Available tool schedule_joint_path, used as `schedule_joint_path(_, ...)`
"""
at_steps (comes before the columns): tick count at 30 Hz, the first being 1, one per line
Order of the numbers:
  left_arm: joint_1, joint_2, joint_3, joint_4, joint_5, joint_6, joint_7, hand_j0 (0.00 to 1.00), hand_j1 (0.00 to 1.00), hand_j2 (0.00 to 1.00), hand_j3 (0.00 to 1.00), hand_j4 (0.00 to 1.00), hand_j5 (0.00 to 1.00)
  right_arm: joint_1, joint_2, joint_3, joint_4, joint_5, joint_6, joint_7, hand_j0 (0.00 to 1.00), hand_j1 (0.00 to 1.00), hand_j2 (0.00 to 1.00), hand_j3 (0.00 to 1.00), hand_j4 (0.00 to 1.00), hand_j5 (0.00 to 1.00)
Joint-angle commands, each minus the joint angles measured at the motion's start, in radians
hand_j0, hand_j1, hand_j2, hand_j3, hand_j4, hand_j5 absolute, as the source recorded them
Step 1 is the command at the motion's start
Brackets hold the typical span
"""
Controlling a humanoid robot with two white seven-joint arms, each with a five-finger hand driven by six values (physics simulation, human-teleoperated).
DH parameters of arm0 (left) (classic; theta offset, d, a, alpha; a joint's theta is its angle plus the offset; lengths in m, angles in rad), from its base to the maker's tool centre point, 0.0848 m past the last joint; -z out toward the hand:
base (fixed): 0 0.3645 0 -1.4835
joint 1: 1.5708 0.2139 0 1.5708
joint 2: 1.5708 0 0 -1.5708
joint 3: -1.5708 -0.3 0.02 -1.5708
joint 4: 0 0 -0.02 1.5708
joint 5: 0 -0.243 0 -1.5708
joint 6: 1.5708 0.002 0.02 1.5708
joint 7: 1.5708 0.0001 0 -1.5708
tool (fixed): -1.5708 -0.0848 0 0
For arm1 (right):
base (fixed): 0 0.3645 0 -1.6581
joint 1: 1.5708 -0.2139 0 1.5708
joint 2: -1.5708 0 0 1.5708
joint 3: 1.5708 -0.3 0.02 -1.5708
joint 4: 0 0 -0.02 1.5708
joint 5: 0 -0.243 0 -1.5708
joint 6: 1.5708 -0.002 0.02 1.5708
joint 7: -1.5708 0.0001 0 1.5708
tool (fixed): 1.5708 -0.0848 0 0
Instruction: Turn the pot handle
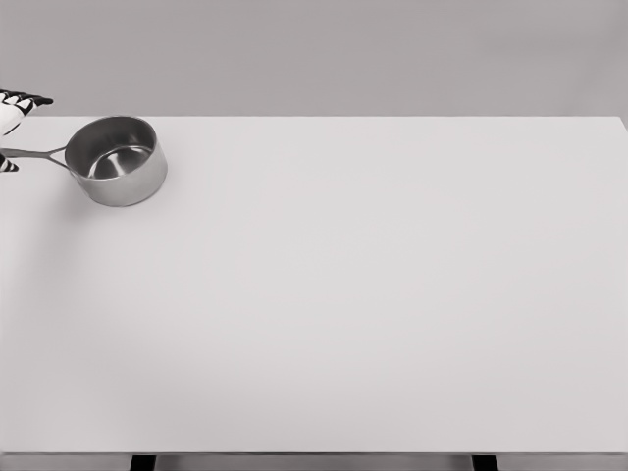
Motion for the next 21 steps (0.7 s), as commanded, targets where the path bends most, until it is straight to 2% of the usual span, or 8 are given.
schedule_joint_path(1, 0.000, 0.000, 0.003, -0.001, 0.007, 0.000, 0.000, 1.00, 1.00, 1.00, 1.00, 1.00, 1.00, 0.000, 0.000, 0.000, 0.000, -0.001, 0.000, 0.000, 1.00, 1.00, 1.00, 1.00, 1.00, 1.00)
schedule_joint_path(8, 0.006, 0.004, 0.010, -0.009, 0.012, 0.000, 0.002, 1.00, 1.00, 1.00, 1.00, 1.00, 1.00, 0.000, 0.000, 0.000, 0.000, -0.001, 0.000, 0.000, 1.00, 1.00, 1.00, 1.00, 1.00, 1.00)
schedule_joint_path(11, 0.015, 0.006, 0.011, -0.063, 0.012, 0.000, 0.002, 1.00, 1.00, 1.00, 1.00, 1.00, 1.00, 0.000, 0.000, 0.000, 0.000, -0.001, 0.000, 0.000, 1.00, 1.00, 1.00, 1.00, 1.00, 1.00)
schedule_joint_path(21, 0.040, 0.004, 0.014, -0.069, 0.016, 0.000, 0.010, 1.00, 1.00, 1.00, 1.00, 1.00, 1.00, 0.000, 0.000, 0.000, 0.000, -0.001, 0.000, 0.000, 1.00, 1.00, 1.00, 1.00, 1.00, 1.00)
